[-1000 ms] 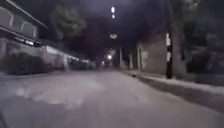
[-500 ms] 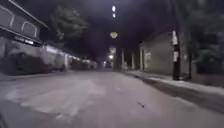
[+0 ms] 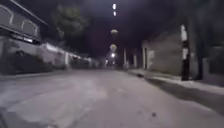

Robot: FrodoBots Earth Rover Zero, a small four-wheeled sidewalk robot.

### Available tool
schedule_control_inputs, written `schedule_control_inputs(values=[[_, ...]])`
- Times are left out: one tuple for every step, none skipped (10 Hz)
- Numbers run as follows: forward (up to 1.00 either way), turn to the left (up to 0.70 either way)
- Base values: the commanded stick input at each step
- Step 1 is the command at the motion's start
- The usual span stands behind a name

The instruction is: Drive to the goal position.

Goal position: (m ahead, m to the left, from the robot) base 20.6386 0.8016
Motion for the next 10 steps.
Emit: schedule_control_inputs(values=[[0.7, -0.07], [0.7, -0.35], [0.7, -0.35], [0.7, -0.35], [0.7, -0.35], [0.7, -0.35], [0.7, -0.35], [0.7, -0.3], [0.7, -0.19], [0.7, -0.07]])
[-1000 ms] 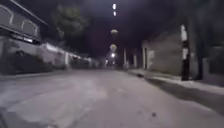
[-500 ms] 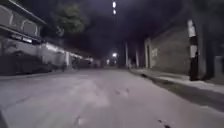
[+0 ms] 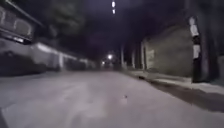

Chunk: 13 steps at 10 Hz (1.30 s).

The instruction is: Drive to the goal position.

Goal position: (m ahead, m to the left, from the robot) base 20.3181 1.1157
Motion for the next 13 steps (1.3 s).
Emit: schedule_control_inputs(values=[[0.7, 0.0], [0.7, 0.0], [0.7, 0.0], [0.7, 0.0], [0.7, 0.0], [0.7, 0.0], [0.7, -0.01], [0.7, -0.28], [0.7, -0.35], [0.7, -0.35], [0.7, -0.35], [0.7, -0.35], [0.7, -0.35]])
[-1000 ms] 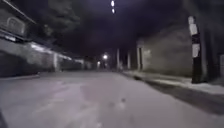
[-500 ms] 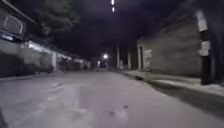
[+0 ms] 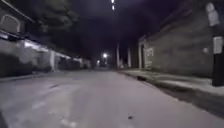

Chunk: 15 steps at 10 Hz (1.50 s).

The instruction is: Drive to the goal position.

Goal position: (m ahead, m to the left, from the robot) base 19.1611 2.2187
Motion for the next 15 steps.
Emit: schedule_control_inputs(values=[[0.7, -0.31], [0.7, -0.13], [0.7, 0.0], [0.7, 0.0], [0.7, 0.0], [0.7, 0.0], [0.7, 0.0], [0.7, 0.0], [0.7, 0.0], [0.7, 0.0], [0.7, 0.0], [0.7, 0.0], [0.7, 0.0], [0.7, 0.0], [0.7, 0.0]])
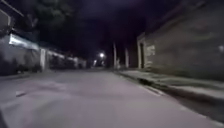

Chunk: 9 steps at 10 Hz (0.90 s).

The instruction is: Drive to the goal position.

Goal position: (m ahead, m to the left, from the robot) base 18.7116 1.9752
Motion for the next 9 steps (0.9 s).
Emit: schedule_control_inputs(values=[[0.7, 0.0], [0.7, 0.0], [0.7, 0.0], [0.7, 0.0], [0.7, 0.0], [0.7, 0.0], [0.7, 0.0], [0.7, 0.0], [0.7, 0.0]])
